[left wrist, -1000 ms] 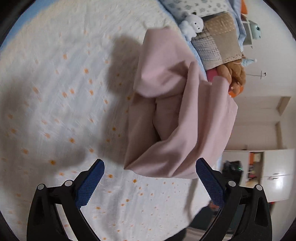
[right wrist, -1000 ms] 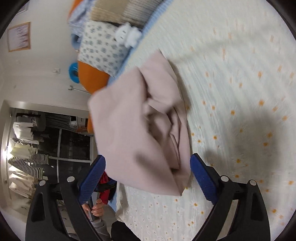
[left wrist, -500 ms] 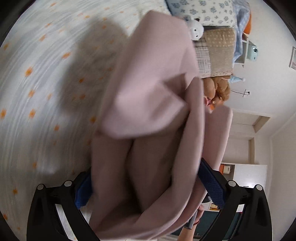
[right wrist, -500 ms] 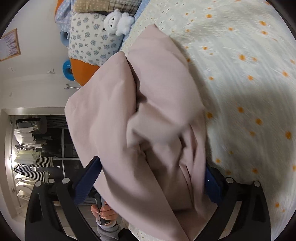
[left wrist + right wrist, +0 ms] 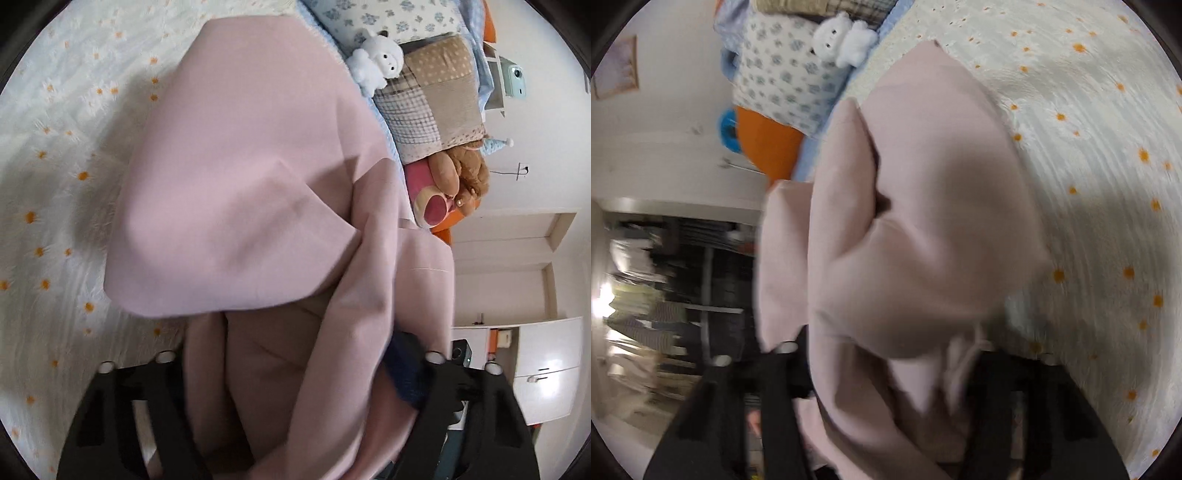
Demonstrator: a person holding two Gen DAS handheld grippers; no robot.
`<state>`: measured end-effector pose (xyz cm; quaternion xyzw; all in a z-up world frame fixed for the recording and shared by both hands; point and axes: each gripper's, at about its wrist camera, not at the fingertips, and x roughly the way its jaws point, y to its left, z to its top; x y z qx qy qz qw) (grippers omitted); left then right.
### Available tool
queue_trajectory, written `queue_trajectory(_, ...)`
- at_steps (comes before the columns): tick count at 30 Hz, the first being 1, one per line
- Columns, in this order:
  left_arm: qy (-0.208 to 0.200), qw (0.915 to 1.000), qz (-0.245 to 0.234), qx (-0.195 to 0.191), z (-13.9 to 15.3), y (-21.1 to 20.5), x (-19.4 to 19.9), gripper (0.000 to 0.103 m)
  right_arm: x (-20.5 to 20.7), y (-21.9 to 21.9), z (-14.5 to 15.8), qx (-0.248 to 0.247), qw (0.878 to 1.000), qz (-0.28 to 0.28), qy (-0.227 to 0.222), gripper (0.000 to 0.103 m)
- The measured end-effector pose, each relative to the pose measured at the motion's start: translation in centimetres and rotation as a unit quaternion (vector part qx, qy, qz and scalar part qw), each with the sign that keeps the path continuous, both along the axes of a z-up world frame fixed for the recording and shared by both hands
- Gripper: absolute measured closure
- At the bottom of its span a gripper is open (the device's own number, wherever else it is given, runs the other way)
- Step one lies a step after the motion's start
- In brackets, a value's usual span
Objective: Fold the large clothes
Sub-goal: 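Lift the folded pink jacket with both grippers and carry it toward the red clothes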
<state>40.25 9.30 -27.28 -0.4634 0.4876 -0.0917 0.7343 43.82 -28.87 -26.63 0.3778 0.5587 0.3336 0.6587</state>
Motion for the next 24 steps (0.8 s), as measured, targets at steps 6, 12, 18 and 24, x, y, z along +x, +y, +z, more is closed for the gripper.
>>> queue_trajectory(6,-0.017,0.9985,-0.030,0.043,4.4,-1.1,0.3,0.059,-0.5,1.2,3.6,-0.007,0.999,0.014,-0.038,0.068)
queue_trajectory(12,-0.058,0.9975,-0.026,0.029,8.7,1.8,-1.0,0.062,-0.6,3.2,8.4,0.022,0.995,0.036,-0.088,0.068)
queue_trajectory(18,-0.111,0.9920,0.016,0.058,18.0,9.2,-6.3,0.062,-1.5,10.9,15.4,0.069,0.985,0.083,-0.133,0.067)
queue_trajectory(24,-0.138,0.9773,0.120,0.107,24.6,21.2,-19.3,0.058,-6.4,27.7,19.6,0.132,0.964,0.189,-0.133,0.066)
